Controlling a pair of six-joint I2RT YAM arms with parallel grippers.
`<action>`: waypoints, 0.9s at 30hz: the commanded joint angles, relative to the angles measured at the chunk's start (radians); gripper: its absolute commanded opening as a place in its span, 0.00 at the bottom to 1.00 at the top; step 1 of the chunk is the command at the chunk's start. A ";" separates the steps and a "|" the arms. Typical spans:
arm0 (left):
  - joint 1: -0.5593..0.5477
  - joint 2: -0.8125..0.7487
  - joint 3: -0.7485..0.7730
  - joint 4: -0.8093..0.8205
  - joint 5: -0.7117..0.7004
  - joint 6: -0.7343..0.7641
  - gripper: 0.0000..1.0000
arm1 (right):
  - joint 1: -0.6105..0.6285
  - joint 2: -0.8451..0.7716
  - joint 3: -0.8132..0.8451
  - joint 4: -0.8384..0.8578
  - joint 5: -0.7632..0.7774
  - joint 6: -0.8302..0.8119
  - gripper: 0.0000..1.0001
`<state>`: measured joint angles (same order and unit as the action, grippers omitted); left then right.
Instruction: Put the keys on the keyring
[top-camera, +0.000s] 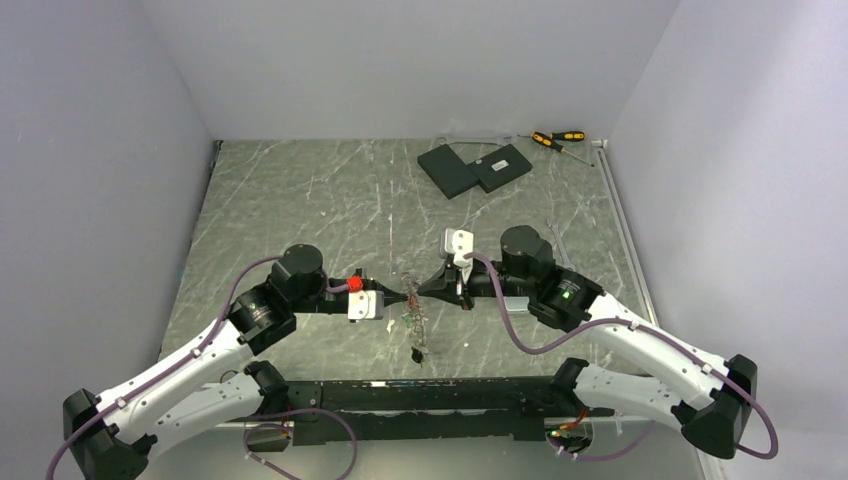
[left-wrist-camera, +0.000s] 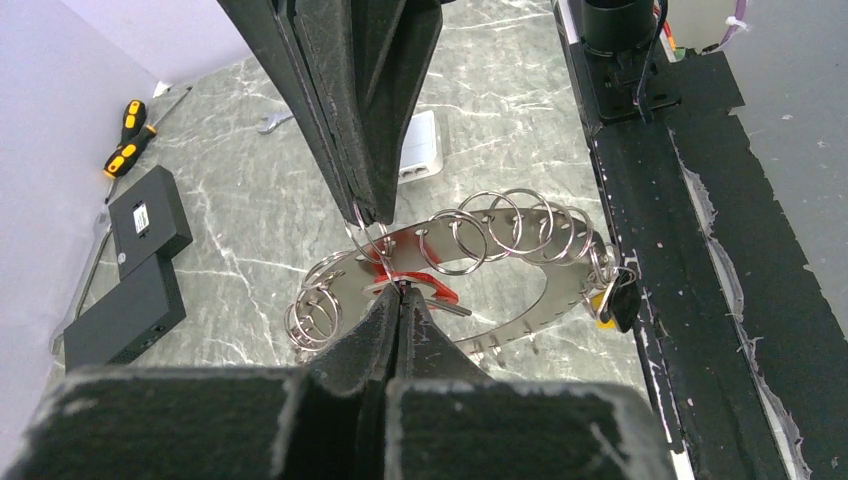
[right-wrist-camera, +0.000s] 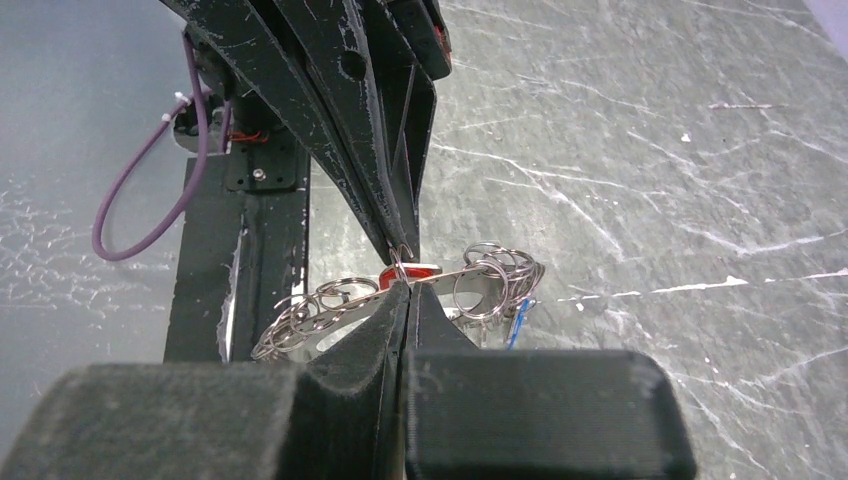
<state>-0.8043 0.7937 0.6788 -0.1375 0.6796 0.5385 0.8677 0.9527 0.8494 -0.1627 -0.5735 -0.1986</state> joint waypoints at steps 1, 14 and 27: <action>-0.003 -0.014 0.002 -0.002 0.034 0.006 0.00 | -0.004 -0.041 0.001 0.152 0.044 0.015 0.00; -0.002 -0.014 0.004 -0.009 0.026 0.006 0.00 | -0.004 -0.040 0.002 0.204 0.049 0.034 0.00; -0.003 -0.022 -0.001 -0.005 0.012 -0.002 0.18 | -0.004 -0.028 0.011 0.181 0.035 0.033 0.00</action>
<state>-0.8047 0.7887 0.6788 -0.1265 0.6746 0.5369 0.8684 0.9424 0.8345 -0.1009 -0.5541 -0.1638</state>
